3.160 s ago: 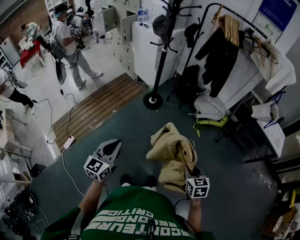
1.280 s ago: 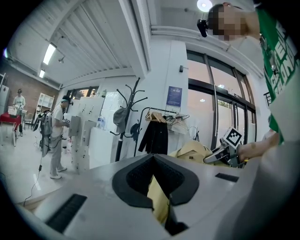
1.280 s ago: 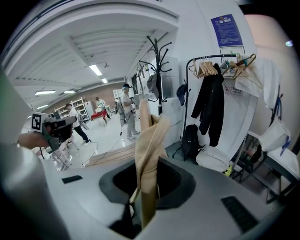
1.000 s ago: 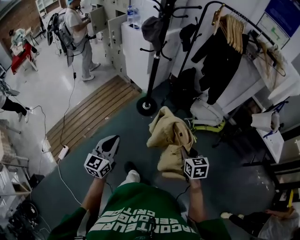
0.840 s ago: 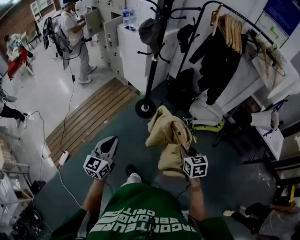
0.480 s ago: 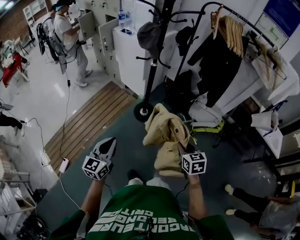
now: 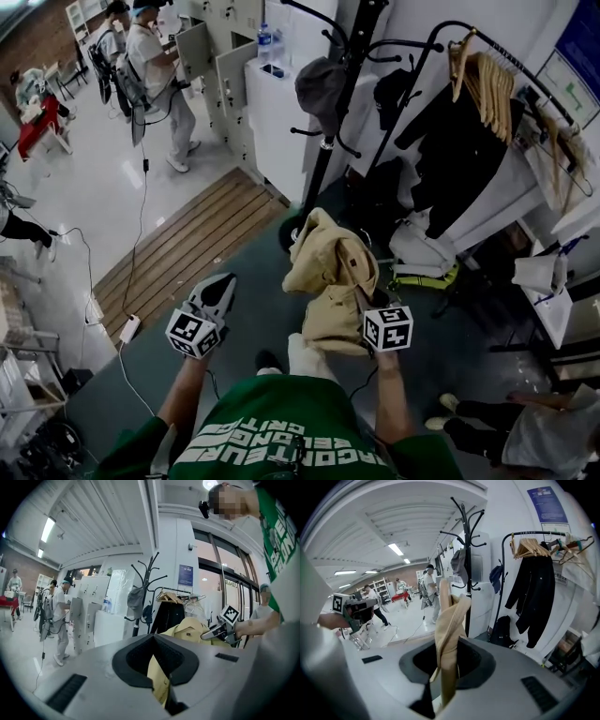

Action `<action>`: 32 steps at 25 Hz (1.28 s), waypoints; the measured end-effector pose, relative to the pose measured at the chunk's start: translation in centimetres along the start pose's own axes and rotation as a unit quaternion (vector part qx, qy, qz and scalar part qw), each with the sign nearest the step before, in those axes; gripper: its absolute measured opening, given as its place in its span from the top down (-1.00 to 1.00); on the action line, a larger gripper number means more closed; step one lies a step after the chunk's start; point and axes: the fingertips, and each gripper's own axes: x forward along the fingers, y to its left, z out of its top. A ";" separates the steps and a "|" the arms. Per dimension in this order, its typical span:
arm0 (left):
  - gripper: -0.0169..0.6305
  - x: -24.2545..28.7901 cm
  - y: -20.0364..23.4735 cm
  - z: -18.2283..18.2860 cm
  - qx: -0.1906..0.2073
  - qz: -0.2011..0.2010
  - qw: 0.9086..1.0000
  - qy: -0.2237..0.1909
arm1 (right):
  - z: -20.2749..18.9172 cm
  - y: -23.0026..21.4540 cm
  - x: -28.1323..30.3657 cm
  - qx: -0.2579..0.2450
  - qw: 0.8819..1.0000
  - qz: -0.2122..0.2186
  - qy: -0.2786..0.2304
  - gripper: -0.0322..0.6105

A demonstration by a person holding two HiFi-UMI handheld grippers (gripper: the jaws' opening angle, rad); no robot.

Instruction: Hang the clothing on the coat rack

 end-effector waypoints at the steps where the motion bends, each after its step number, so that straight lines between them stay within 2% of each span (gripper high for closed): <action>1: 0.93 0.5 0.5 0.1 0.001 0.006 1.000 0.000 | 0.4 -0.2 0.6 -0.006 1.000 0.006 0.001 0.66; 5: 0.93 2.9 2.0 0.7 -0.002 0.029 1.000 -0.002 | 1.8 -1.1 3.2 -0.025 0.999 0.033 0.005 0.66; 19: 0.93 12.2 3.4 2.7 0.007 0.061 0.998 -0.013 | 6.1 -6.3 9.6 -0.076 0.994 0.080 0.019 0.66; 32: 0.93 16.0 3.3 3.1 0.009 0.092 0.996 -0.017 | 9.5 -9.7 13.3 -0.106 0.988 0.107 0.017 0.66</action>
